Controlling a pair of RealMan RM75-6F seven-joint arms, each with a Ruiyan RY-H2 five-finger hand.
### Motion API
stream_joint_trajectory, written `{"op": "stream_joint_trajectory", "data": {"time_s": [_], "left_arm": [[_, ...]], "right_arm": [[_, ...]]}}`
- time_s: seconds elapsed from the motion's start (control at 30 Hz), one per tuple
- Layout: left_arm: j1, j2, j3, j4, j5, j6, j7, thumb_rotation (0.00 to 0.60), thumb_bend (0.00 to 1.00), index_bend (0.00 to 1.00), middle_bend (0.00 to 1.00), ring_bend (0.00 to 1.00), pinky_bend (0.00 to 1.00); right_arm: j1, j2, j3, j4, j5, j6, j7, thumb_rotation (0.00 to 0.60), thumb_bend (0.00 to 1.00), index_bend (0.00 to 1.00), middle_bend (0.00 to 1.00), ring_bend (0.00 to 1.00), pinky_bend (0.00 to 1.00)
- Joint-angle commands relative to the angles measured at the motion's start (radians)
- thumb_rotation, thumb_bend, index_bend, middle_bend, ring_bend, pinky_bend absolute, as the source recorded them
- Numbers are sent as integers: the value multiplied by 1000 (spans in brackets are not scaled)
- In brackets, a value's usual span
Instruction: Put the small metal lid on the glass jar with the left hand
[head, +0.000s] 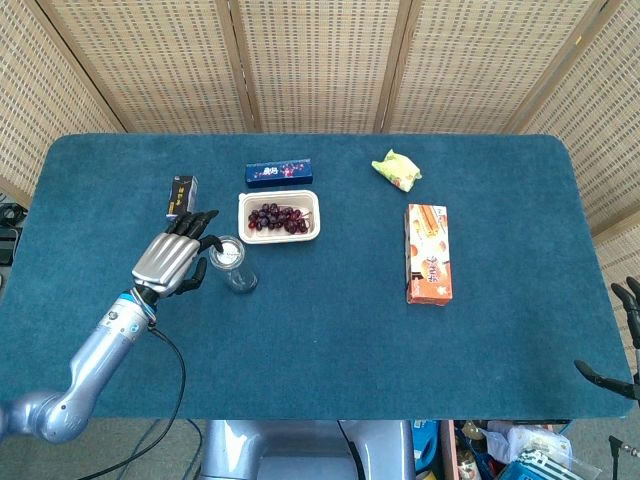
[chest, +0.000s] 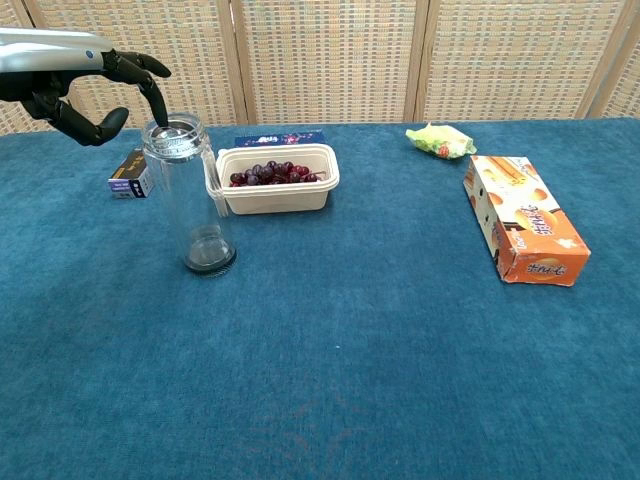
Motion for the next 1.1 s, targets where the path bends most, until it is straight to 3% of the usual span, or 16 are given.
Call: {"op": "stream_joint_trajectory", "data": {"time_s": [0.03, 0.63, 1.03, 1.1], "left_arm": [[-4, -4, 1, 2, -10, 4, 9, 600, 715, 354, 0, 0, 0], [-19, -24, 16, 12, -68, 33, 83, 600, 715, 373, 0, 0, 0], [17, 9, -9, -14, 21, 74, -4, 600, 715, 369, 0, 0, 0], [36, 27, -16, -27, 49, 93, -35, 600, 715, 296, 0, 0, 0]], "right_arm": [[0, 0, 0, 0, 0, 1, -1, 600, 0, 0, 0, 0, 0], [0, -1, 2, 1, 4, 0, 1, 600, 0, 0, 0, 0, 0], [1, -2, 0, 1, 1, -1, -3, 600, 0, 0, 0, 0, 0], [2, -3, 0, 1, 0, -3, -5, 600, 0, 0, 0, 0, 0]]}}
